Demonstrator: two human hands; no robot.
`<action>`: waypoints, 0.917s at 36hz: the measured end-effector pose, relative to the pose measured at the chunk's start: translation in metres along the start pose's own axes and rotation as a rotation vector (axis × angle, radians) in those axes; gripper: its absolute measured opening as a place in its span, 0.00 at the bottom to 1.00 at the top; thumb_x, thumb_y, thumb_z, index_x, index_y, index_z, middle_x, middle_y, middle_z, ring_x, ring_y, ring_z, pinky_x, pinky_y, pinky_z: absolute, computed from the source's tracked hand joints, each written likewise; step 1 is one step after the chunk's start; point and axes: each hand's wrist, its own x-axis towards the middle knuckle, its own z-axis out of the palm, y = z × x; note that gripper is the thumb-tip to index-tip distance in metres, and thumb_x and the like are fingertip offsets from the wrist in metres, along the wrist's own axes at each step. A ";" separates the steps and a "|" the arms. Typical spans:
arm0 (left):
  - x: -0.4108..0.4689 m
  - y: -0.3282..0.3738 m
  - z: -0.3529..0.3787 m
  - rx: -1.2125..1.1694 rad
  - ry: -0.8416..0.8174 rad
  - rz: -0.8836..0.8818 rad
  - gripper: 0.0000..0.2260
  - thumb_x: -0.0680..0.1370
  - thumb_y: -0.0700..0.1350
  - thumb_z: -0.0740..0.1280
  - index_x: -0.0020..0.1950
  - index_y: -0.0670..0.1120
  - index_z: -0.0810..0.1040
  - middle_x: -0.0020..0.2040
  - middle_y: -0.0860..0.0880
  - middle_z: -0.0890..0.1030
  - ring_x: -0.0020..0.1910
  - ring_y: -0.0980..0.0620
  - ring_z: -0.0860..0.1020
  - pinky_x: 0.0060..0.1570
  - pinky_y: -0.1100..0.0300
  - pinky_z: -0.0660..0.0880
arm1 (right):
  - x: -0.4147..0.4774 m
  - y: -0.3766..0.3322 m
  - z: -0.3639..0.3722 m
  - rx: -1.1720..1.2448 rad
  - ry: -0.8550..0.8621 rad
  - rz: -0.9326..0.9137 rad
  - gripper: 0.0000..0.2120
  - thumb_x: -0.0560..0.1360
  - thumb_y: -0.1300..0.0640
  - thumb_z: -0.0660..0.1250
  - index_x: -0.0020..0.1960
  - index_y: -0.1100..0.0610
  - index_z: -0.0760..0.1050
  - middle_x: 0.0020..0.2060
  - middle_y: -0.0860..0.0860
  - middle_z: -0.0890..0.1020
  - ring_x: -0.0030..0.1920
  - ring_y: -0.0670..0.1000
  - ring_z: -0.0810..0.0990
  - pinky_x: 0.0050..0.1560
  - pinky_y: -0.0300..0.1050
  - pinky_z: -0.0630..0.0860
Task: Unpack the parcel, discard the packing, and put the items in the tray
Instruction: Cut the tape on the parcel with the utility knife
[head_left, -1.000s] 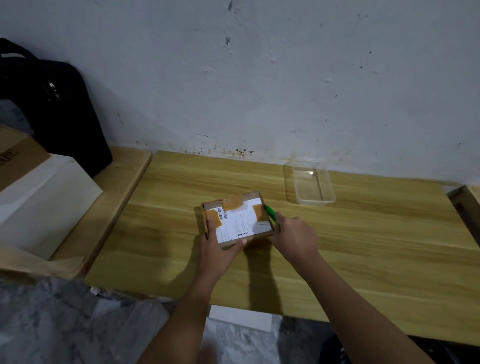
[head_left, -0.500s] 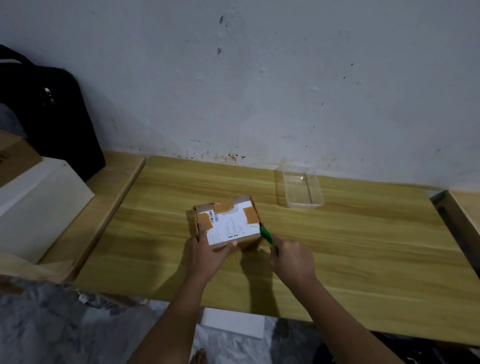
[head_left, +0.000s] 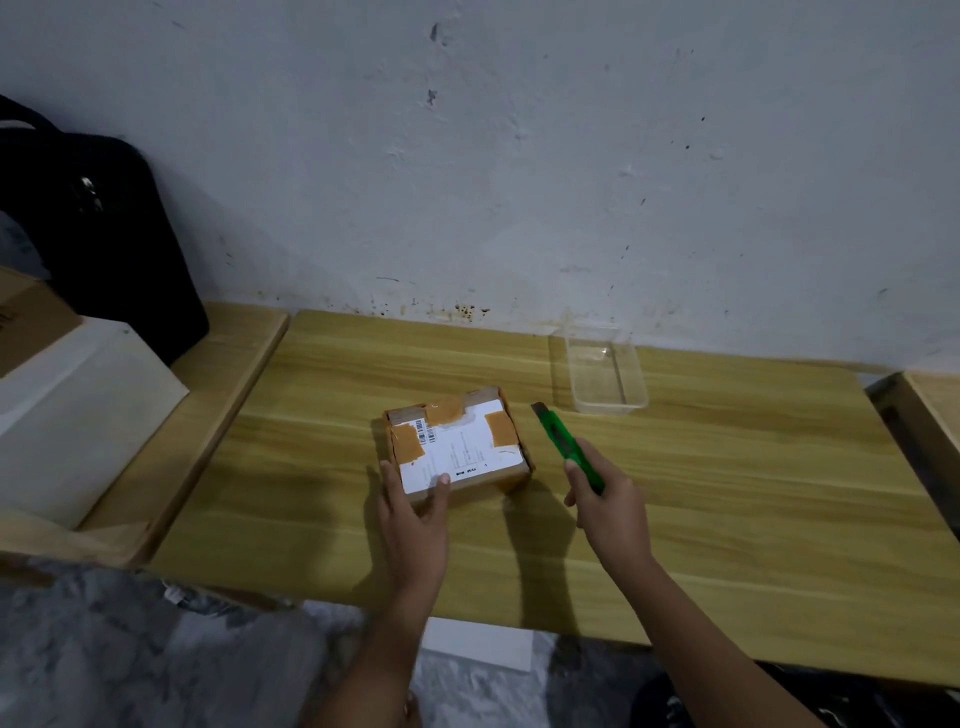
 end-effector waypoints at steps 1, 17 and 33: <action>-0.004 0.002 0.005 -0.010 0.012 -0.025 0.33 0.77 0.52 0.64 0.76 0.46 0.52 0.73 0.41 0.61 0.70 0.44 0.64 0.58 0.61 0.64 | 0.002 0.000 0.002 0.052 0.002 0.014 0.19 0.77 0.51 0.62 0.68 0.46 0.69 0.30 0.50 0.80 0.30 0.47 0.78 0.33 0.52 0.78; 0.088 -0.014 0.000 0.006 0.039 -0.025 0.22 0.82 0.46 0.55 0.75 0.46 0.57 0.72 0.39 0.64 0.69 0.40 0.66 0.67 0.49 0.66 | 0.037 0.011 0.027 0.279 0.091 0.078 0.17 0.76 0.53 0.64 0.65 0.50 0.72 0.44 0.48 0.75 0.43 0.47 0.74 0.36 0.36 0.70; 0.158 0.016 0.045 0.055 0.141 -0.161 0.23 0.82 0.49 0.50 0.76 0.49 0.51 0.76 0.41 0.54 0.72 0.38 0.60 0.66 0.43 0.66 | 0.100 0.007 0.073 0.188 -0.023 0.105 0.21 0.81 0.56 0.54 0.73 0.53 0.59 0.32 0.50 0.74 0.29 0.47 0.70 0.29 0.40 0.65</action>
